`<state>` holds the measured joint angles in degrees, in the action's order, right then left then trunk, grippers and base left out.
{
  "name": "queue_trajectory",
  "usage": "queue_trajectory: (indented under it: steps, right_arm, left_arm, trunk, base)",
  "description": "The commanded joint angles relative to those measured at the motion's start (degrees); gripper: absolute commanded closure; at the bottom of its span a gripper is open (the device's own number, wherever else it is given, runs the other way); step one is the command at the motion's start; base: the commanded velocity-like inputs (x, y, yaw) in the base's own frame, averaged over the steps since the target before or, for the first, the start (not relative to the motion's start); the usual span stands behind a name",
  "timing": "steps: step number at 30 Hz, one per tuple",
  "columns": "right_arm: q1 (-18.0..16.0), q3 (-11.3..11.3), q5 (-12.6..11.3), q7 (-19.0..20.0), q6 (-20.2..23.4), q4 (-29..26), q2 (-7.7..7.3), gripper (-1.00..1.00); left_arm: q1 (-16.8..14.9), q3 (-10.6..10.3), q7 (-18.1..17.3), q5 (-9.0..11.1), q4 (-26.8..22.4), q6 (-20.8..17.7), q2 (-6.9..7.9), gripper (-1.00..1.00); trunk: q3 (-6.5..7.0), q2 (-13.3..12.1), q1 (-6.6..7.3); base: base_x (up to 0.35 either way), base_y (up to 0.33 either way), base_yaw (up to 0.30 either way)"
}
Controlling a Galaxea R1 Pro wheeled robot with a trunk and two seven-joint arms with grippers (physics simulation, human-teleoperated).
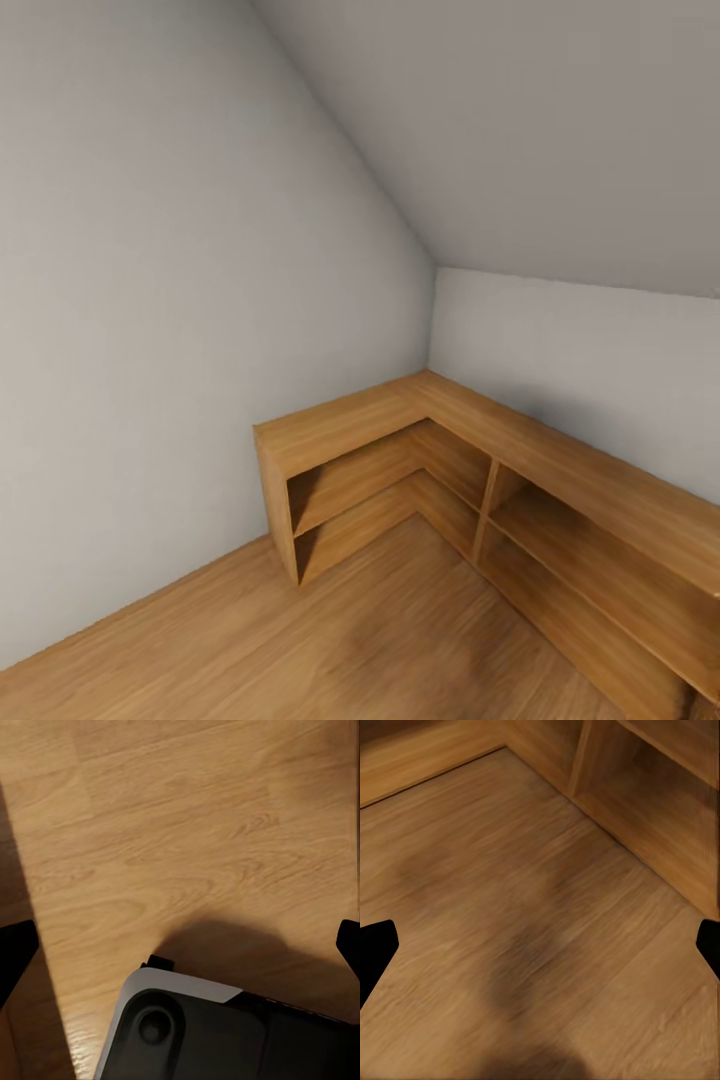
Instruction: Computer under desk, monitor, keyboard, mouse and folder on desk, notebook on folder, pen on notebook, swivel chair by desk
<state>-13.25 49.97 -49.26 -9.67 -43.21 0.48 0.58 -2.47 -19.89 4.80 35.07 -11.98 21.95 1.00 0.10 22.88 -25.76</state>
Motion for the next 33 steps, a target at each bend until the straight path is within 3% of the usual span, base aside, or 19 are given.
queue_trajectory:
  steps: [1,22,33]
  right_arm:
    - [0.0,0.5,0.0,-0.5,0.0,0.0,0.03,-1.00]
    - [0.0,0.5,0.0,-0.5,0.0,0.0,0.03,-1.00]
    - [0.0,0.5,-0.2,-0.6,0.3,0.0,0.45,-1.00]
  left_arm:
    - [0.0,-0.5,0.5,0.1,-0.1,0.1,0.04,-1.00]
    - [0.0,-0.5,0.5,0.1,-0.1,0.1,-0.03,-1.00]
    - [0.0,-0.5,0.5,0.1,-0.1,0.1,0.01,-1.00]
  trunk:
    - [0.04,0.0,-0.03]
    - [1.30,0.0,-0.03]
    - [1.46,0.0,-0.03]
  base:
    - [0.036,0.043,-0.237]
    - [0.006,0.007,-0.234]
    - [0.158,0.130,-0.051]
